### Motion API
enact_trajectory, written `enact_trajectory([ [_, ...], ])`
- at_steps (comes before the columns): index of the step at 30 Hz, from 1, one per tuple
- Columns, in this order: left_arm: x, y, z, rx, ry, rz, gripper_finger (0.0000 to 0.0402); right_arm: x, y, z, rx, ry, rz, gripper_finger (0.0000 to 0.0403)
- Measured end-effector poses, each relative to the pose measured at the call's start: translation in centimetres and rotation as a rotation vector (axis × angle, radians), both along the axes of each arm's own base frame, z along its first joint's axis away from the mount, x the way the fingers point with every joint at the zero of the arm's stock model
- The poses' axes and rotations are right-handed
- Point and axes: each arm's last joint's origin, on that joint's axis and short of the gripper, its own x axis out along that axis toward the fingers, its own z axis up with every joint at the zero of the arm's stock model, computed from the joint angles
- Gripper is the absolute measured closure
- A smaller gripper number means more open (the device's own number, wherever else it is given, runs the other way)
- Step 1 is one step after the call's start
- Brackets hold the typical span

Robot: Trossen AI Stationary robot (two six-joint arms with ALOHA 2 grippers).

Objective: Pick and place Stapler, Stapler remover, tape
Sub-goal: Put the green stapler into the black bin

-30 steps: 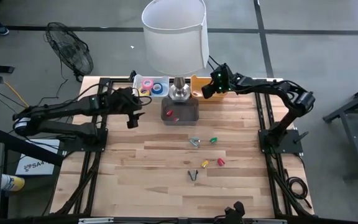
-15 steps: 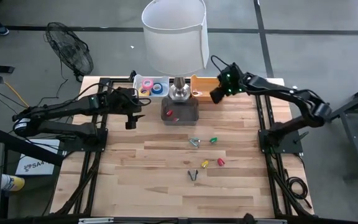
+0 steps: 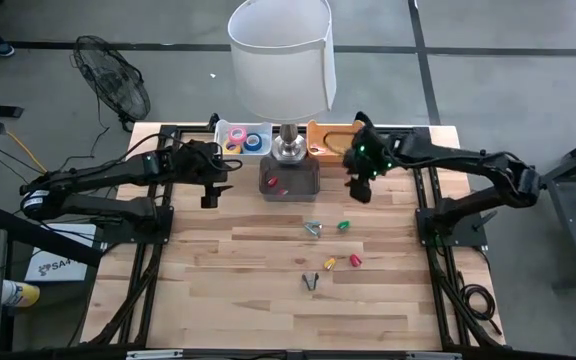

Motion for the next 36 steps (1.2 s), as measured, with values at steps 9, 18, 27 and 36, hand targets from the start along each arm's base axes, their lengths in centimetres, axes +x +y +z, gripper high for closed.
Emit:
enact_trajectory([
  [9,0.0,-0.1,0.0,-0.013,-0.004,-0.014,0.016,2.6,3.5,-2.5,-0.024,0.108,0.277,0.0217],
  [18,0.0,-0.1,0.0,-0.014,0.0,-0.014,0.016,4.0,5.5,-5.9,0.038,0.278,0.392,0.0218],
  [27,0.0,-0.1,0.0,-0.021,-0.002,-0.022,0.016,4.7,7.6,-7.1,-0.016,0.318,0.603,0.0217],
  [36,0.0,-0.1,0.0,-0.017,-0.001,-0.033,0.016,5.4,7.9,-9.2,-0.039,0.393,0.625,0.0218],
])
